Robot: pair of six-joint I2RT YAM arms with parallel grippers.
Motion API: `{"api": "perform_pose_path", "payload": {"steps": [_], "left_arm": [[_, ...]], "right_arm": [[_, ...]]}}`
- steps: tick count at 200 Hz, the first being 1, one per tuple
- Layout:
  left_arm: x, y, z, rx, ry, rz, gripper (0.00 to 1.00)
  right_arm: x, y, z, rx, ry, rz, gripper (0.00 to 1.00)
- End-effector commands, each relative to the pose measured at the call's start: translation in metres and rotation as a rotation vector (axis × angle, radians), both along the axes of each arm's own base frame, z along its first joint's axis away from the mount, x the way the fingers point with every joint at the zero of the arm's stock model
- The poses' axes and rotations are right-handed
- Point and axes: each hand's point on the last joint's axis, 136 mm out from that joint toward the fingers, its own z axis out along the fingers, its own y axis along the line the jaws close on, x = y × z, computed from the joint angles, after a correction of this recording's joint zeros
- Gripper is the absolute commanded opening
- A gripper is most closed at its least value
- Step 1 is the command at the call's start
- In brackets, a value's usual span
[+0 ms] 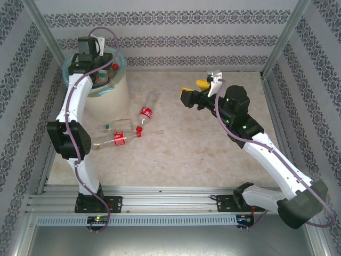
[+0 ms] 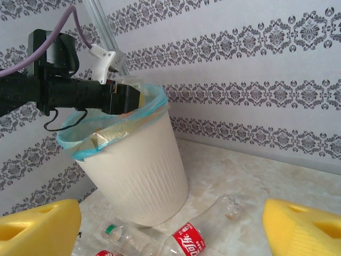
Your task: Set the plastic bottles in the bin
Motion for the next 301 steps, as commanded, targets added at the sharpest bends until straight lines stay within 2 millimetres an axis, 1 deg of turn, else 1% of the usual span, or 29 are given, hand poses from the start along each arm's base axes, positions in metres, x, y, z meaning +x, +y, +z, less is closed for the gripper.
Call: {"api": "perform_pose_path", "payload": {"steps": [1,9,16,35,48,63,79,90,106,114,130,143,163,193,226,232,236,244,253,260,267,273,301], "left_arm": [[-0.006,0.008,-0.032,-0.034,0.085,-0.006,0.11],[-0.007,0.004,-0.016,-0.039,0.025,-0.022,0.06],[-0.008,0.002,-0.002,-0.039,-0.027,-0.030,0.03],[-0.019,0.005,0.039,-0.031,-0.126,-0.010,0.02],[-0.030,0.007,0.068,-0.019,-0.192,0.002,0.01],[-0.043,0.009,0.096,0.008,-0.275,0.013,0.01],[-0.056,0.016,0.117,0.050,-0.334,0.044,0.01],[-0.063,0.020,0.124,0.088,-0.343,0.062,0.01],[-0.071,0.022,0.125,0.106,-0.312,0.067,0.01],[-0.073,0.018,0.118,0.104,-0.268,0.041,0.01],[-0.077,0.012,0.097,0.093,-0.144,0.004,0.01],[-0.080,0.010,0.076,0.090,-0.056,-0.013,0.02],[-0.086,0.010,0.048,0.097,0.037,-0.023,0.02],[-0.091,0.006,0.018,0.106,0.140,-0.059,0.04],[-0.083,0.001,-0.010,0.084,0.226,-0.098,0.13],[-0.082,0.000,-0.012,0.077,0.233,-0.097,0.17],[-0.081,0.000,-0.013,0.071,0.237,-0.099,0.23],[-0.080,-0.003,-0.013,0.052,0.239,-0.106,0.38],[-0.078,-0.007,-0.009,0.029,0.227,-0.112,0.59],[-0.077,-0.009,-0.004,0.014,0.212,-0.113,0.69],[-0.076,-0.011,0.002,0.001,0.196,-0.117,0.75],[-0.076,-0.012,0.007,-0.007,0.184,-0.116,0.77],[-0.081,-0.014,0.032,-0.030,0.121,-0.096,0.79]], "right_arm": [[-0.005,0.001,0.006,0.003,-0.020,0.004,0.88],[-0.006,0.001,0.007,0.006,-0.020,0.007,0.88],[-0.006,0.001,0.008,0.008,-0.020,0.006,0.88],[-0.005,0.002,0.008,0.009,-0.019,0.008,0.88],[-0.005,0.003,0.008,0.013,-0.019,0.010,0.88],[-0.004,0.007,0.008,0.017,-0.016,0.021,0.88],[-0.003,0.011,0.008,0.018,-0.011,0.036,0.88],[-0.003,0.013,0.008,0.017,-0.011,0.044,0.88],[-0.003,0.015,0.008,0.015,-0.013,0.050,0.88],[-0.003,0.015,0.009,0.014,-0.015,0.049,0.88],[-0.004,0.014,0.008,0.011,-0.016,0.046,0.88],[-0.005,0.014,0.008,0.010,-0.017,0.046,0.88],[-0.005,0.013,0.007,0.008,-0.015,0.046,0.88],[-0.008,0.011,0.006,0.001,-0.013,0.040,0.88],[-0.007,0.010,0.001,-0.006,-0.004,0.031,0.88],[-0.007,0.010,0.002,-0.003,-0.005,0.034,0.88],[-0.007,0.011,0.002,-0.001,-0.004,0.038,0.88],[-0.008,0.011,0.002,-0.001,-0.002,0.041,0.88],[-0.009,0.011,0.003,-0.001,-0.004,0.040,0.88],[-0.009,0.010,0.002,-0.001,-0.004,0.037,0.88],[-0.009,0.009,0.001,-0.002,-0.003,0.033,0.88],[-0.010,0.008,0.001,-0.002,-0.003,0.029,0.88],[-0.010,0.007,-0.002,0.000,0.003,0.024,0.88]]}}
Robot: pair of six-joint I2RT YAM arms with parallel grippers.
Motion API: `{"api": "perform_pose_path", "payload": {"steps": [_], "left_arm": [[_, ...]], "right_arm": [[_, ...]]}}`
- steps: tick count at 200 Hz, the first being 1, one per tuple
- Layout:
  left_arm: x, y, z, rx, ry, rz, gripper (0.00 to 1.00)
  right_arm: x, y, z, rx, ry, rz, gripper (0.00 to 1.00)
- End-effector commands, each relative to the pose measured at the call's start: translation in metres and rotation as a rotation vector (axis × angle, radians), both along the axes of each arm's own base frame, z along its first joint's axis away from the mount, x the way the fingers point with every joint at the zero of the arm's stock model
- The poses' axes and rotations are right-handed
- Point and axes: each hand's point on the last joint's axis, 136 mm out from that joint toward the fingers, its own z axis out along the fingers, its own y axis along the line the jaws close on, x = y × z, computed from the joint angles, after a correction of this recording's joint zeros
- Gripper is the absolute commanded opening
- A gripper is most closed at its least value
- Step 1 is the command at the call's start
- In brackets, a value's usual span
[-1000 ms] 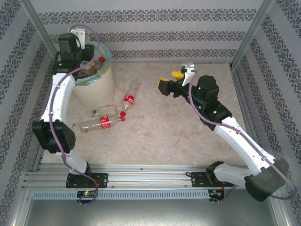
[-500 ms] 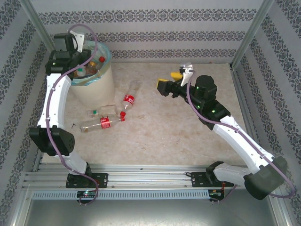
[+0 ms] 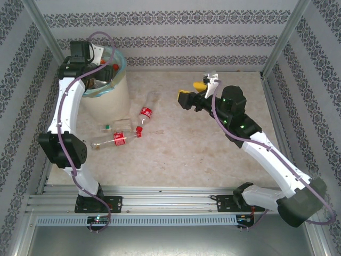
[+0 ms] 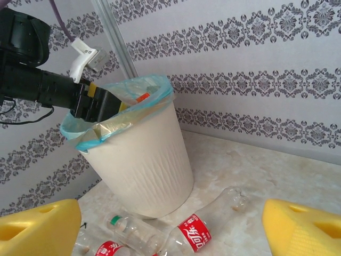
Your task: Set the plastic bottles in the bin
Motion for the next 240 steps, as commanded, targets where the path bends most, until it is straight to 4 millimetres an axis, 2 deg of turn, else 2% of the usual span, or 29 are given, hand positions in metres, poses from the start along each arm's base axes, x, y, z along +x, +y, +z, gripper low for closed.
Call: {"api": "perform_pose_path", "payload": {"steps": [1,18,36,65,80,148,180,196,207,223,240], "left_arm": [[-0.008,-0.002,0.033,-0.045,-0.067,0.018,0.79],[-0.013,-0.003,0.040,-0.047,-0.093,0.021,0.77],[-0.017,-0.003,0.039,-0.052,-0.098,0.025,0.69],[-0.021,-0.009,0.014,-0.084,-0.050,0.010,0.47],[-0.022,-0.010,-0.002,-0.093,-0.019,0.011,0.40],[-0.007,-0.008,-0.056,-0.097,0.096,0.025,0.28],[-0.012,-0.006,-0.075,-0.087,0.155,0.033,0.24],[-0.017,-0.008,-0.077,-0.092,0.165,0.029,0.28],[-0.018,-0.009,-0.073,-0.101,0.143,0.023,0.46],[-0.014,-0.010,-0.058,-0.108,0.091,0.018,0.54],[-0.006,-0.011,-0.033,-0.114,0.039,0.019,0.68]], "right_arm": [[-0.007,-0.001,0.006,0.012,-0.021,0.000,0.88],[-0.008,-0.001,0.006,0.015,-0.018,-0.002,0.88],[-0.007,-0.001,0.003,0.015,-0.015,-0.002,0.88],[-0.005,0.002,0.001,0.016,-0.008,0.002,0.88],[-0.005,0.003,0.000,0.018,-0.004,0.005,0.88],[-0.004,0.005,-0.006,0.011,0.010,0.004,0.88],[-0.004,0.003,-0.007,0.008,0.013,-0.004,0.88],[-0.004,0.004,-0.008,0.006,0.017,-0.004,0.88],[-0.003,0.004,-0.009,0.006,0.020,-0.005,0.88],[0.000,0.006,-0.009,0.008,0.027,-0.003,0.88],[0.001,0.010,-0.006,0.015,0.027,0.010,0.88]]}}
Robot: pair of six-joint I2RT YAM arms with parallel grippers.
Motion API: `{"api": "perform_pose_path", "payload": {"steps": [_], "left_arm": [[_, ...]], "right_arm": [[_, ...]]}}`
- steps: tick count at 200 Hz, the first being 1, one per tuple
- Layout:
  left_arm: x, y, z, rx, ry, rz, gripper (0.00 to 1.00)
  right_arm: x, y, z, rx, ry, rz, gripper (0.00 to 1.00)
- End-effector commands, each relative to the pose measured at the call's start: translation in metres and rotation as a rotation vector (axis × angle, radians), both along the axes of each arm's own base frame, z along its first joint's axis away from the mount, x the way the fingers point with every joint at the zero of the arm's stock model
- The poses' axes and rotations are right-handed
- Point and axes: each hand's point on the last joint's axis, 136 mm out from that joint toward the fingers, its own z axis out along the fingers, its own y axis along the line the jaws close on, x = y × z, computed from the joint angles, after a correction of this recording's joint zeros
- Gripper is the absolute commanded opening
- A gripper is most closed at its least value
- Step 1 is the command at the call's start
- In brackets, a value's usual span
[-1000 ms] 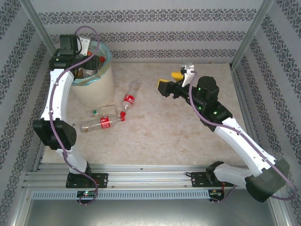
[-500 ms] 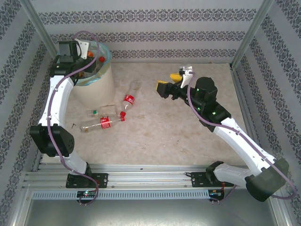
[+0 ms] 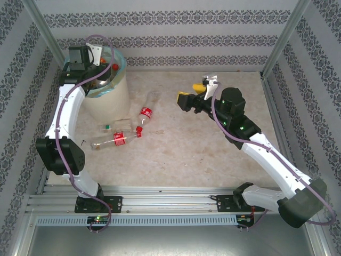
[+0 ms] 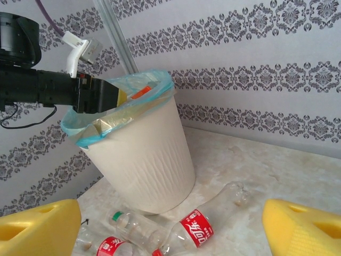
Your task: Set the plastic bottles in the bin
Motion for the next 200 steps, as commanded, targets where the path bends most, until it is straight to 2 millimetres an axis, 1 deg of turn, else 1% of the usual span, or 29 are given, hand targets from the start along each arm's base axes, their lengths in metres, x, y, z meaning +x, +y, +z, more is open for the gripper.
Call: {"api": "perform_pose_path", "payload": {"steps": [1,11,20,35,52,71,86,116,129,142,151,167,173,181,182,200], "left_arm": [[-0.010,-0.004,-0.037,-0.049,0.160,0.004,0.68],[-0.006,-0.006,-0.017,-0.060,0.118,0.001,0.75],[-0.003,-0.009,0.004,-0.076,0.066,-0.009,0.80],[-0.002,-0.014,0.040,-0.113,-0.025,-0.024,0.86],[-0.006,-0.025,0.078,-0.173,-0.112,-0.064,0.87],[-0.015,-0.036,0.102,-0.237,-0.168,-0.109,0.87],[-0.022,-0.040,0.109,-0.262,-0.190,-0.122,0.87],[-0.038,-0.039,0.111,-0.264,-0.200,-0.107,0.84],[-0.048,-0.035,0.116,-0.258,-0.228,-0.084,0.84],[-0.061,-0.031,0.124,-0.251,-0.266,-0.060,0.84],[-0.071,-0.029,0.128,-0.247,-0.295,-0.045,0.84],[-0.087,-0.028,0.126,-0.250,-0.329,-0.038,0.83],[-0.094,-0.032,0.125,-0.250,-0.340,-0.060,0.83],[-0.106,-0.038,0.123,-0.249,-0.358,-0.095,0.83],[-0.108,-0.039,0.124,-0.247,-0.365,-0.100,0.83],[-0.136,-0.055,0.118,-0.234,-0.404,-0.196,0.83]], "right_arm": [[0.002,0.007,0.003,0.018,0.006,0.007,0.88],[0.002,0.009,0.006,0.022,0.003,0.012,0.88],[0.002,0.009,0.008,0.024,0.000,0.011,0.88],[0.001,0.008,0.010,0.025,-0.004,0.004,0.88],[0.001,0.008,0.010,0.028,-0.001,0.000,0.88],[0.001,0.008,0.009,0.032,0.006,-0.003,0.88],[0.001,0.009,0.010,0.039,0.007,0.000,0.88],[0.001,0.012,0.009,0.042,0.015,0.002,0.88],[0.005,0.012,0.006,0.039,0.040,-0.011,0.88],[0.012,0.016,-0.002,0.024,0.088,-0.021,0.88],[0.019,0.021,-0.013,0.001,0.136,-0.036,0.87],[0.030,0.035,-0.034,-0.048,0.227,-0.062,0.86],[0.035,0.041,-0.039,-0.064,0.251,-0.072,0.86],[0.041,0.048,-0.051,-0.095,0.290,-0.095,0.86],[0.043,0.048,-0.050,-0.096,0.290,-0.101,0.86],[0.059,0.066,-0.079,-0.148,0.389,-0.146,0.87]]}}
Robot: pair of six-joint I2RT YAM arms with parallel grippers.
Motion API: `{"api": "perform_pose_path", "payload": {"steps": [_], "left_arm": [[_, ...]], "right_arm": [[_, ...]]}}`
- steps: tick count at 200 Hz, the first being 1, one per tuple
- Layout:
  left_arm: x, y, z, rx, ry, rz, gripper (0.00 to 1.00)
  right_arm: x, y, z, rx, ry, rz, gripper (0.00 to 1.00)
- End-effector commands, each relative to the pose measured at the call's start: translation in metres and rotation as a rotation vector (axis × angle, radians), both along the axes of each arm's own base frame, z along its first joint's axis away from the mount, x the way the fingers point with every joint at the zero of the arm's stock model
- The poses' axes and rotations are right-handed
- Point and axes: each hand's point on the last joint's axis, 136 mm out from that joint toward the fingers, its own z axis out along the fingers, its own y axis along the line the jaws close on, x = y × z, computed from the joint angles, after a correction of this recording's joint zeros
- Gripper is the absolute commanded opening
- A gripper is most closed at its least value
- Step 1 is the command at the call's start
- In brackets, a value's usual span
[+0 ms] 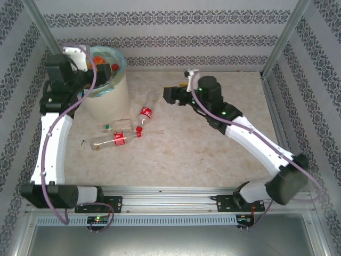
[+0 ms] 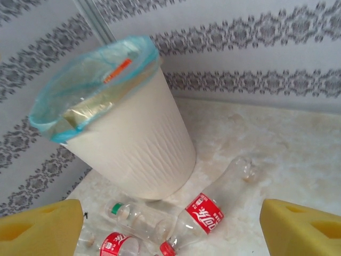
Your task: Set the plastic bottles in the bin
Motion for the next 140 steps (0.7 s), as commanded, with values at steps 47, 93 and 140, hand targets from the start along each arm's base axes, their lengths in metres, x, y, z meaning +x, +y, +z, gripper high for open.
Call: {"api": "perform_pose_path", "payload": {"steps": [47,93,140], "left_arm": [[-0.085,-0.054,-0.024,-0.004,-0.259,-0.254,0.82],[-0.109,-0.052,-0.041,0.003,-0.380,-0.229,0.84],[-0.113,-0.049,-0.043,-0.001,-0.421,-0.203,0.85]], "right_arm": [[0.059,0.065,-0.133,-0.148,0.377,-0.146,0.88],[0.086,0.096,-0.202,-0.217,0.475,-0.198,0.88],[0.100,0.111,-0.250,-0.300,0.526,-0.217,0.88]]}}
